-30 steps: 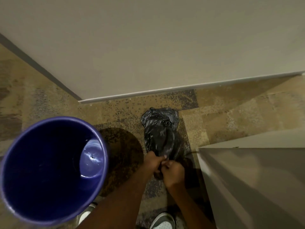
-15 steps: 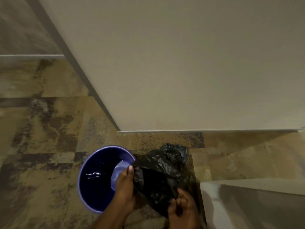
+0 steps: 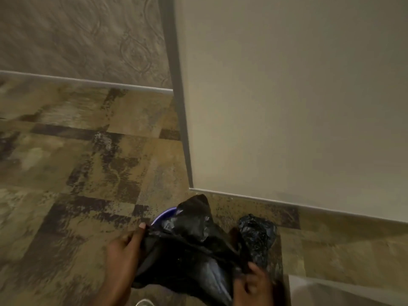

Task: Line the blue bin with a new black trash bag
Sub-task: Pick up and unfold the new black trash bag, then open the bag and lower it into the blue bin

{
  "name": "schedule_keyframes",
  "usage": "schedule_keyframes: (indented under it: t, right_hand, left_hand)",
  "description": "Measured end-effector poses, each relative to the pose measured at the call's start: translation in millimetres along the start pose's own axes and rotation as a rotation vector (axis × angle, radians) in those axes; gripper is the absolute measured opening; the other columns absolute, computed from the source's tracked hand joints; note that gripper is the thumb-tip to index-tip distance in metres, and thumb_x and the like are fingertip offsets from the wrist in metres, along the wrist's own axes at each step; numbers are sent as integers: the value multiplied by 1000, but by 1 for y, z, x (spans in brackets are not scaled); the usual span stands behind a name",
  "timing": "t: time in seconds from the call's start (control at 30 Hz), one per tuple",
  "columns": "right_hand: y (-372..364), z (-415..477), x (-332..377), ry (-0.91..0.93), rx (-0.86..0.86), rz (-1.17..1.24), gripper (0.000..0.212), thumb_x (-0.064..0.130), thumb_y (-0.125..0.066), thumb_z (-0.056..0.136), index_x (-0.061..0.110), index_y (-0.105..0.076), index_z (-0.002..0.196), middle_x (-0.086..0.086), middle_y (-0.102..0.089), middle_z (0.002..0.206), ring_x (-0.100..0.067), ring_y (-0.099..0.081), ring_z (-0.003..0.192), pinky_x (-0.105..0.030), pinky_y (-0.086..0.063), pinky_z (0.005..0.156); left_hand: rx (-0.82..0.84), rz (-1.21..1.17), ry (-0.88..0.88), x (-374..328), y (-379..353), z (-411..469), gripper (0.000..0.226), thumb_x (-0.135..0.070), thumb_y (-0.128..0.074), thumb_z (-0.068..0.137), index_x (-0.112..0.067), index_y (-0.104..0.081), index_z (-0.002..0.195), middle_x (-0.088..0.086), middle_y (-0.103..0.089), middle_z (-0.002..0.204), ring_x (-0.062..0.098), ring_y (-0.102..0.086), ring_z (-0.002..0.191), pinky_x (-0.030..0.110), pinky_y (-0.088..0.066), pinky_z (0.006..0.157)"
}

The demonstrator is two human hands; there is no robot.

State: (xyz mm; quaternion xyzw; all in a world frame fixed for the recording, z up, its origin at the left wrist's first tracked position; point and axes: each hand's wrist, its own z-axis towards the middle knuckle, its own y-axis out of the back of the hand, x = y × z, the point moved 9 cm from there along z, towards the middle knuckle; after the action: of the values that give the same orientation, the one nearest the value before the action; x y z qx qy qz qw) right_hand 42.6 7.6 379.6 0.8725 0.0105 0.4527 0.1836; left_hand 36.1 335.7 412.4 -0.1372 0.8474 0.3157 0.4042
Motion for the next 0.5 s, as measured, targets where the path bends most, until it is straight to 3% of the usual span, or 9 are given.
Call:
schedule_keyframes:
  t: [0.03, 0.07, 0.13, 0.2, 0.23, 0.3, 0.37, 0.43, 0.5]
  right_hand:
    - [-5, -1, -6, 105, -94, -160, 69, -7, -81, 59, 41, -63, 105, -33, -62, 87, 1, -58, 56, -13, -45, 55]
    - [-17, -6, -16, 178, -79, -276, 76, 1, -85, 60, 52, -55, 108, -21, -62, 88, -6, -60, 68, -18, -49, 61]
    - [-45, -11, -15, 119, 24, -407, 85, 35, -86, 59, 39, -41, 130, -14, -53, 120, -28, -56, 105, -35, -50, 87]
    - [-67, -9, -28, 37, 326, -694, 100, 64, -69, 63, 37, -18, 144, 2, -36, 137, -22, -43, 128, -32, -40, 100]
    - [-70, -6, -32, 63, 393, -770, 86, 67, -60, 68, 47, -18, 140, 11, -35, 133, -16, -44, 128, -25, -39, 98]
    - [-67, -8, -17, 215, 269, -765, 38, 60, -56, 73, 65, -41, 108, 19, -51, 122, -7, -57, 110, -17, -42, 85]
    - [-61, -6, -20, 176, 128, -723, 28, 46, -69, 74, 61, -49, 86, 12, -68, 98, -9, -65, 85, -19, -44, 71]
    - [-60, -4, -36, 55, 77, -590, 29, 34, -73, 77, 56, -56, 69, 2, -70, 89, -16, -65, 85, -22, -39, 71]
    - [-71, 0, -35, -24, 143, -594, 11, 32, -71, 79, 39, -63, 78, 1, -62, 88, -18, -63, 91, -22, -34, 73]
  left_hand:
    - [20, 61, -8, 0, 6, -2, 44, -31, -58, 92, 4, -69, 70, 33, -65, 70, 28, -60, 66, 40, -46, 63]
    - [44, 107, -12, 2, 13, -2, 40, -30, -56, 93, -1, -70, 69, 27, -66, 67, 28, -61, 67, 37, -45, 64]
    - [40, 171, -13, 8, 33, 7, 35, -28, -56, 93, -8, -70, 68, 18, -67, 66, 27, -61, 68, 33, -42, 65]
    - [24, 218, -6, 22, 52, 16, 33, -30, -56, 93, -12, -71, 70, 19, -69, 72, 29, -63, 75, 38, -43, 69]
    - [25, 235, -8, 27, 58, 21, 31, -30, -55, 93, -12, -72, 75, 21, -69, 77, 30, -63, 81, 38, -42, 72]
    - [18, 277, -22, 33, 69, 30, 28, -31, -54, 94, -14, -74, 82, 20, -68, 84, 29, -61, 87, 36, -38, 74]
    - [46, 338, -40, 40, 75, 39, 26, -35, -52, 94, -24, -71, 80, 17, -67, 83, 28, -60, 84, 36, -39, 74]
    - [116, 430, -19, 59, 73, 51, 25, -40, -51, 94, -31, -68, 79, 11, -68, 82, 27, -61, 82, 36, -42, 74]
    - [195, 489, -29, 77, 62, 61, 25, -44, -49, 94, -32, -70, 87, 6, -73, 87, 24, -65, 86, 35, -47, 78]
